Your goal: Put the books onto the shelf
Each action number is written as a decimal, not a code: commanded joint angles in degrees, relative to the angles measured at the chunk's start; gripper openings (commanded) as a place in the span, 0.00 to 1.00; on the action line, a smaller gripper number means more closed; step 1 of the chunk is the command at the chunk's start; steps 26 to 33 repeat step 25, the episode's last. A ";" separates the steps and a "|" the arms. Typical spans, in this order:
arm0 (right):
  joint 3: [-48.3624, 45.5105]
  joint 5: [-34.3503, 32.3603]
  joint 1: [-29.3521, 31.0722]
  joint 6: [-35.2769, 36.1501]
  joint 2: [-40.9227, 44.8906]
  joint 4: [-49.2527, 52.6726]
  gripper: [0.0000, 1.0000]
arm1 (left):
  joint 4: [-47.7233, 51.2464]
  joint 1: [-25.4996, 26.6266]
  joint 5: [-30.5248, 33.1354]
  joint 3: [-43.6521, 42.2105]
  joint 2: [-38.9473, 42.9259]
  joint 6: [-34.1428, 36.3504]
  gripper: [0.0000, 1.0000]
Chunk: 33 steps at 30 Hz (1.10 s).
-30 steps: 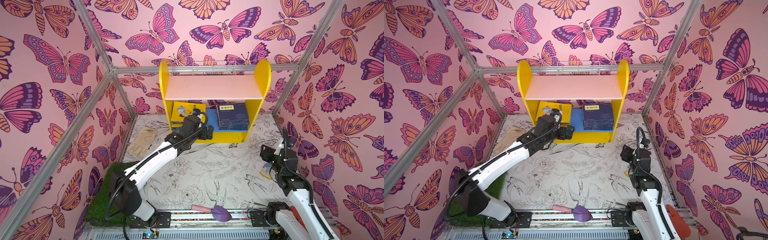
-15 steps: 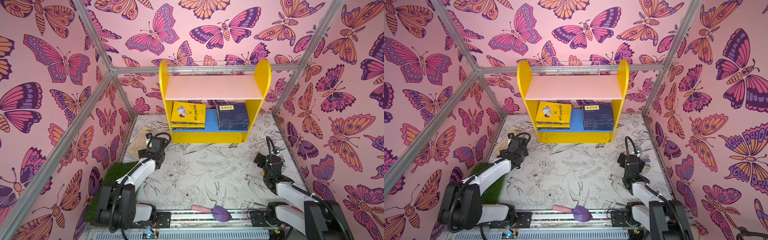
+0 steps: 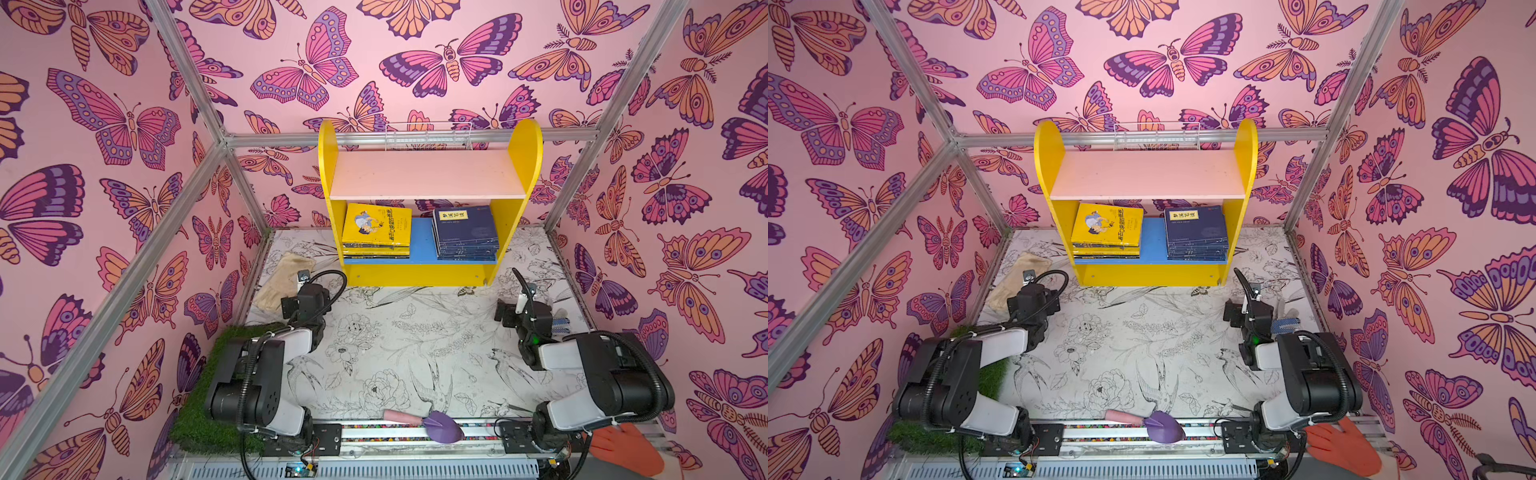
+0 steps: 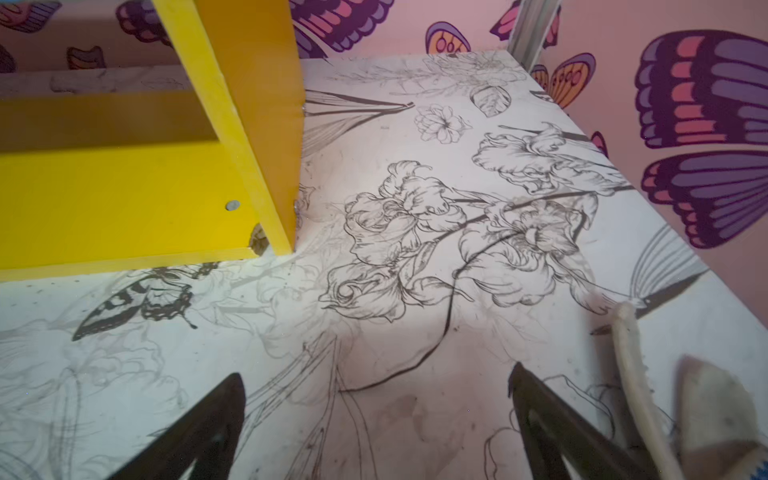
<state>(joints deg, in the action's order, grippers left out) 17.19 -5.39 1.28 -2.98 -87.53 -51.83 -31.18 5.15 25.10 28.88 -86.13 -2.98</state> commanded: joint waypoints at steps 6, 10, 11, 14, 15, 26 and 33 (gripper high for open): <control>4.86 -0.05 -1.71 -1.33 0.89 2.90 1.00 | -12.31 -3.08 -11.25 -3.97 -0.34 1.80 0.99; 4.85 -0.02 -1.64 -1.32 0.95 2.86 0.99 | -15.94 -4.68 -18.67 -6.11 -1.10 2.43 0.99; 4.88 0.00 -1.72 -1.32 0.95 3.04 0.99 | -21.99 -4.87 -20.15 -8.04 -3.06 3.80 0.99; 4.98 -0.01 -1.66 -1.32 0.90 3.05 1.00 | -17.50 -5.15 -20.63 -6.96 -1.59 2.95 0.99; 4.96 0.07 -1.68 -1.32 0.87 3.06 1.00 | -21.99 -5.15 -20.68 -7.90 -3.00 3.50 0.99; 5.68 2.26 -2.32 -0.97 0.53 4.01 1.00 | -20.20 -5.67 -21.41 -7.58 -2.38 2.81 0.99; 5.68 2.26 -2.32 -0.97 0.53 4.01 1.00 | -20.20 -5.67 -21.41 -7.58 -2.38 2.81 0.99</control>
